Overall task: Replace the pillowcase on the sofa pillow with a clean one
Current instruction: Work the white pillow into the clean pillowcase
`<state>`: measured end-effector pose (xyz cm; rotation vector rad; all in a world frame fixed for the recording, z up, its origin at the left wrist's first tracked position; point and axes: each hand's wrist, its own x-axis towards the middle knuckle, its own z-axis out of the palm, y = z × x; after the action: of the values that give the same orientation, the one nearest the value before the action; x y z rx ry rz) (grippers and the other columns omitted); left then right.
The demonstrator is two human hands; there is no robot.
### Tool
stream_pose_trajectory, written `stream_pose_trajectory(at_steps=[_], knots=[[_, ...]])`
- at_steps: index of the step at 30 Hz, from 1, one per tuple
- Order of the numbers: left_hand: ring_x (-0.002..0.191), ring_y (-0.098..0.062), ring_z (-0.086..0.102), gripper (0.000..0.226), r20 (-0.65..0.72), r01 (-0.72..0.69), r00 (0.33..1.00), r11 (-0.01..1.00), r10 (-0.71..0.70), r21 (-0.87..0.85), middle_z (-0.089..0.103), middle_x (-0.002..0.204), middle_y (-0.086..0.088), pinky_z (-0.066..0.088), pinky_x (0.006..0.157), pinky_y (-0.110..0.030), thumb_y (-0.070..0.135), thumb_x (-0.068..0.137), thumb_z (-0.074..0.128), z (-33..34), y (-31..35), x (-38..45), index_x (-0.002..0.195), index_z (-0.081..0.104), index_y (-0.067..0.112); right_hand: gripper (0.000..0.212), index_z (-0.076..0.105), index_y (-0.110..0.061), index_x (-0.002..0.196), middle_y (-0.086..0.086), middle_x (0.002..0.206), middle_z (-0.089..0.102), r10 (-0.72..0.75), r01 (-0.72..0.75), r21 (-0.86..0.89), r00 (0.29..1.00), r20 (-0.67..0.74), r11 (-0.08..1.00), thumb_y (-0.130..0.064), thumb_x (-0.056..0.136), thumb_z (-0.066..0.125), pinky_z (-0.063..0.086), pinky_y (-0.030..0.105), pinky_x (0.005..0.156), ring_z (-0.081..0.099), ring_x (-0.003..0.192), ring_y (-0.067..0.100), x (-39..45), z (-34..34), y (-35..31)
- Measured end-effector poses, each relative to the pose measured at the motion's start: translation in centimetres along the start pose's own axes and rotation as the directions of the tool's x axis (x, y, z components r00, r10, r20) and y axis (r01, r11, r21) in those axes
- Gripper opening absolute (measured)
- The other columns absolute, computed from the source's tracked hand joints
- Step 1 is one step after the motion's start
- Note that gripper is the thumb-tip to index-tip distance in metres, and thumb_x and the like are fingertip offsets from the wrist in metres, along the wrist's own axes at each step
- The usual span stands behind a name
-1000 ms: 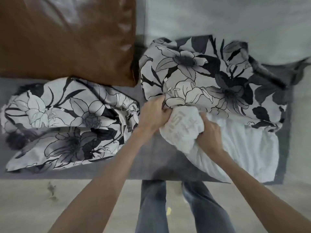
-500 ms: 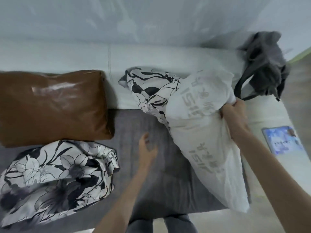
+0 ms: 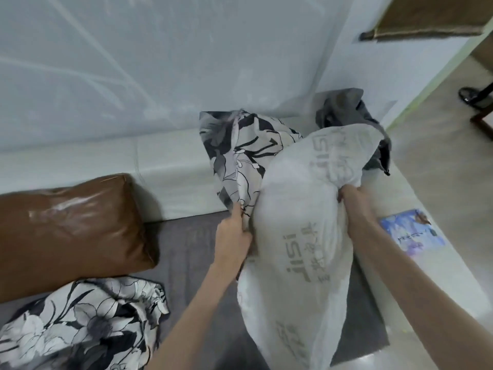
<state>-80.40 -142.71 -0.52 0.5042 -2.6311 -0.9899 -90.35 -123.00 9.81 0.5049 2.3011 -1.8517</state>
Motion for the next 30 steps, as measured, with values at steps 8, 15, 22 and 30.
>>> stream_pose_trajectory(at_steps=[8,15,22,30], knots=[[0.074,-0.042,0.058,0.057,0.076,0.107,0.989,0.972,-0.125,0.207,0.054,0.075,-0.01,0.032,0.056,-0.034,0.004,0.077,0.049,0.0,3.7,-0.9,0.131,0.033,0.014,0.071,0.024,-0.039,0.127,-0.023,0.106,0.047,0.02,0.037,-0.171,0.947,0.32,0.985,-0.017,0.063,0.046,0.046,0.035,0.083,0.053,0.099,0.011,-1.1,0.7,9.5],[0.096,-0.038,0.058,0.068,0.091,0.021,0.994,0.913,-0.063,0.407,0.049,0.12,-0.01,0.041,0.061,-0.038,0.019,0.078,0.066,1.5,2.5,6.2,0.137,0.032,0.018,0.092,0.009,-0.05,0.138,-0.011,0.116,0.058,-0.031,0.137,-0.25,0.921,0.389,0.958,-0.019,0.061,0.05,0.046,0.036,0.075,0.059,0.095,0.02,-2.0,1.7,13.2],[0.104,-0.031,0.054,0.054,0.267,-0.275,0.952,0.81,0.152,0.518,0.057,0.115,-0.006,0.051,0.065,-0.043,0.011,0.076,0.06,4.0,5.4,9.1,0.128,0.045,0.013,0.085,0.006,-0.046,0.139,-0.015,0.121,0.024,-0.06,0.254,-0.388,0.893,0.446,0.886,-0.038,0.073,0.06,0.041,0.034,0.072,0.044,0.08,0.004,-3.1,2.0,13.9],[0.071,-0.03,0.063,0.01,0.088,-0.368,0.927,0.844,0.363,0.391,0.069,0.076,-0.001,0.051,0.051,-0.038,0.012,0.069,0.066,3.2,8.1,7.5,0.077,0.07,0.012,0.027,0.056,-0.021,0.077,-0.002,0.076,0.06,0.083,0.189,-0.548,0.898,0.433,0.815,-0.046,0.086,0.049,0.033,0.025,0.066,0.059,0.084,0.023,-2.5,7.2,16.1]])
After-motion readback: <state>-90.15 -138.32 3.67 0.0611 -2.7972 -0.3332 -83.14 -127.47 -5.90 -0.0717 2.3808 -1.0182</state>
